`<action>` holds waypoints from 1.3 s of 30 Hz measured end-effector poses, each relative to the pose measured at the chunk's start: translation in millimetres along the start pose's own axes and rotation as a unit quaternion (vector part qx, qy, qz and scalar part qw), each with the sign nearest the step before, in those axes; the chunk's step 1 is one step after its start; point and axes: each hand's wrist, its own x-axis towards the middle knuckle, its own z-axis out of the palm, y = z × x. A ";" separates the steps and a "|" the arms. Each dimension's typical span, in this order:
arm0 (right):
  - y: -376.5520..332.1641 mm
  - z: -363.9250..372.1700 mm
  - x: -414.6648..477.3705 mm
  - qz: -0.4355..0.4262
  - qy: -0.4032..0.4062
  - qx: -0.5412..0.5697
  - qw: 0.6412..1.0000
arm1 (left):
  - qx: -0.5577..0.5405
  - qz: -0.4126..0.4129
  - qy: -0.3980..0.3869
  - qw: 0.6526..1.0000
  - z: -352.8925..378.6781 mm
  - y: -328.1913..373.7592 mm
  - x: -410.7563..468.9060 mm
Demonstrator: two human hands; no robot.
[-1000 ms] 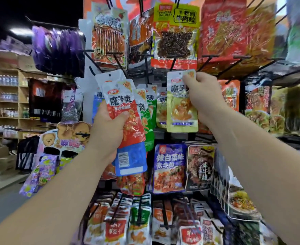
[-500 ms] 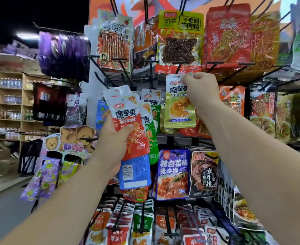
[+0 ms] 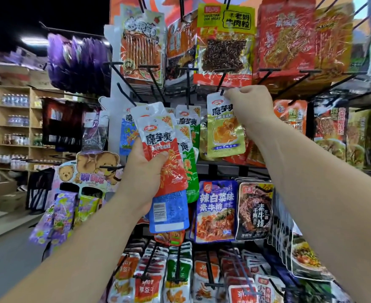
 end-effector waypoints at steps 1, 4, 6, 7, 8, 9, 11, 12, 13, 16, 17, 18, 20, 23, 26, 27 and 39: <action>2.9 1.4 1.7 0.006 -0.005 -0.004 1.000 | 0.002 0.002 0.001 1.000 0.2 -0.6 0.0; 13.1 4.2 5.9 0.022 -0.011 -0.061 0.998 | 0.011 0.005 0.004 1.000 -0.5 -1.9 0.9; 20.3 6.1 3.5 0.007 -0.001 -0.121 0.993 | 0.012 0.005 0.003 1.000 -1.4 -2.1 1.5; 25.5 6.8 1.2 -0.013 0.009 -0.142 0.990 | 0.011 0.006 0.001 1.000 -1.5 -2.2 1.3; 31.3 7.7 -2.6 -0.043 0.025 -0.153 0.987 | 0.011 0.007 0.000 1.000 -1.7 -2.1 1.0; 37.2 8.6 -7.7 -0.090 0.039 -0.162 0.982 | 0.010 0.009 -0.002 1.000 -1.7 -2.5 0.9; 45.2 8.9 -19.8 -0.206 0.055 -0.212 0.954 | 0.009 0.011 -0.002 1.000 -1.7 -3.2 0.9; 47.9 8.0 -25.2 -0.258 0.045 -0.253 0.931 | 0.007 0.012 -0.002 1.000 -1.6 -3.2 1.1; 51.4 6.8 -27.5 -0.301 0.032 -0.299 0.905 | 0.005 0.011 -0.002 1.000 -1.6 -3.3 1.6; 55.7 1.8 -25.2 -0.342 -0.048 -0.444 0.827 | 0.002 0.012 -0.003 1.000 -1.4 -3.2 0.9; 55.3 0.7 -24.1 -0.323 -0.085 -0.486 0.808 | 0.003 0.012 -0.003 1.000 -1.3 -3.3 0.6; 54.6 0.6 -21.9 -0.302 -0.119 -0.519 0.791 | 0.005 0.013 -0.003 1.000 -1.1 -2.9 0.1; 53.2 2.4 -17.1 -0.276 -0.158 -0.571 0.757 | 0.005 0.012 -0.003 1.000 -0.5 -2.1 0.1; 51.5 8.9 -12.0 -0.249 -0.183 -0.612 0.728 | 0.009 0.009 -0.003 1.000 0.2 -0.2 0.4; 52.2 17.8 -6.9 -0.221 -0.204 -0.628 0.718 | 0.012 0.007 -0.005 1.000 0.0 1.5 -0.4; 53.5 20.7 -5.5 -0.215 -0.211 -0.630 0.716 | 0.013 0.007 -0.006 1.000 -0.1 1.3 -0.5; 35.9 23.3 -26.4 -0.191 -0.175 -0.320 0.911 | -0.008 -0.007 0.006 1.000 1.6 8.1 -5.8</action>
